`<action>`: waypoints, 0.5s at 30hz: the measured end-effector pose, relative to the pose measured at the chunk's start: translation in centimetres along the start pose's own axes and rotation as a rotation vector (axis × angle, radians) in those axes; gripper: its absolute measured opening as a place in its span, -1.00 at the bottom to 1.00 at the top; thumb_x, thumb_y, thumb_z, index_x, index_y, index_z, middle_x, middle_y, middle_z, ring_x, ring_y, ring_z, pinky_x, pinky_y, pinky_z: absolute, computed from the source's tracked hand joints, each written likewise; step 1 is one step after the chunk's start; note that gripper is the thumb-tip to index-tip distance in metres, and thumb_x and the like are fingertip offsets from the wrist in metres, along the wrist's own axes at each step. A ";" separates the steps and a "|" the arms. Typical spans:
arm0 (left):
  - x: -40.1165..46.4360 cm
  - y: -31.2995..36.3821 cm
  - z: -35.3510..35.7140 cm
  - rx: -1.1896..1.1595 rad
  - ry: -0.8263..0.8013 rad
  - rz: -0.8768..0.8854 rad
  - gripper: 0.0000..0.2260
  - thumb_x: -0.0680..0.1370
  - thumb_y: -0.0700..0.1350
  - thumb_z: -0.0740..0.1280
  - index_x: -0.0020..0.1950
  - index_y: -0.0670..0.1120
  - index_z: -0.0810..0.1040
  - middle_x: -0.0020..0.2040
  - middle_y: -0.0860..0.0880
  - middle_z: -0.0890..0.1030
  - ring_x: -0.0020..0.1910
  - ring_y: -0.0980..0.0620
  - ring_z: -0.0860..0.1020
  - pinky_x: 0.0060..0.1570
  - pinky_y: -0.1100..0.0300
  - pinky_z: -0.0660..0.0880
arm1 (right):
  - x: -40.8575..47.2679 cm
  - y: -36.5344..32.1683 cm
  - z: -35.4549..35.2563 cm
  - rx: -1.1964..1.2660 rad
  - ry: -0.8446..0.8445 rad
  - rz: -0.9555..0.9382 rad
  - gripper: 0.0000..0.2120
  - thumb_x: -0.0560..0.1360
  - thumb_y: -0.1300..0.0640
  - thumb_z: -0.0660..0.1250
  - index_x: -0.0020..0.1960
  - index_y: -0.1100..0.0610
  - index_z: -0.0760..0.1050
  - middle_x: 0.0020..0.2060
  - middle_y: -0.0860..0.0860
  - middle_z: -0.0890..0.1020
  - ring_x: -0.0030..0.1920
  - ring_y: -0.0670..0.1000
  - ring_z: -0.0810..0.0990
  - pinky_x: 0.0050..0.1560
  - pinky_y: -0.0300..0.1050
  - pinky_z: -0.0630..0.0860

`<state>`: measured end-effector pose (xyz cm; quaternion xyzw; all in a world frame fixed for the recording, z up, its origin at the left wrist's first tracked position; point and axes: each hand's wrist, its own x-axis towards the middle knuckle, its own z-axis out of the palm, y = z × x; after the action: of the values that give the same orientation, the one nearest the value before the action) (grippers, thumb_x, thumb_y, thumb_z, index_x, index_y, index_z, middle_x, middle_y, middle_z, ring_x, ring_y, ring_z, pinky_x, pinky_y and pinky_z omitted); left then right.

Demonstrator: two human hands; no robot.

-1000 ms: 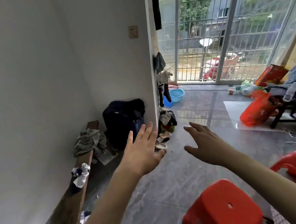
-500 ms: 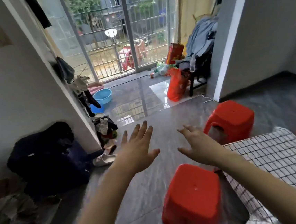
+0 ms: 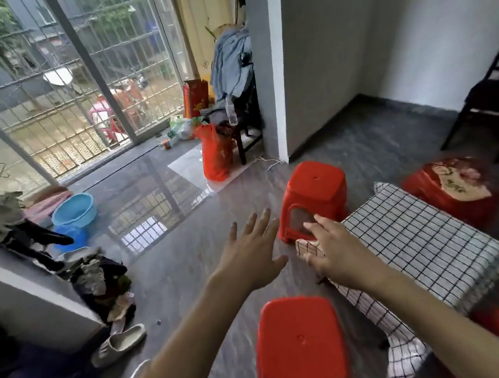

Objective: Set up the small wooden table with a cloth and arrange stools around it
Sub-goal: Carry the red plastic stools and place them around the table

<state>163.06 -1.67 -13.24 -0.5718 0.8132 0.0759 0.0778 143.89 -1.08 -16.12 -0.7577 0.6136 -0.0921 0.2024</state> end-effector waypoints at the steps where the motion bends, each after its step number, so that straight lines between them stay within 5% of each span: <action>1: 0.9 -0.1 0.1 0.011 -0.009 0.044 -0.30 0.60 0.23 0.13 0.60 0.03 -0.14 0.60 0.02 -0.23 0.58 -0.02 -0.18 0.50 -0.17 -0.17 | -0.5 0.4 0.4 0.010 0.004 0.046 -0.34 0.53 -0.11 0.28 0.54 0.07 0.16 0.55 0.09 0.12 0.53 0.08 0.07 0.51 -0.01 0.08; 15: 9.1 -4.9 9.5 0.109 -0.275 0.627 -0.28 0.58 0.13 0.26 0.60 0.02 -0.05 0.60 0.01 -0.20 0.58 -0.03 -0.08 0.51 -0.17 -0.04 | -6.5 -1.9 12.7 0.129 0.117 0.758 -0.33 0.54 -0.10 0.24 0.56 0.02 0.06 0.57 0.04 -0.03 0.55 0.09 -0.01 0.51 0.07 0.12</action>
<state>164.97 -9.68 -24.58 -0.2733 0.9341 0.1292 0.1900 148.98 7.98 -26.09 -0.4566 0.8534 -0.0921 0.2339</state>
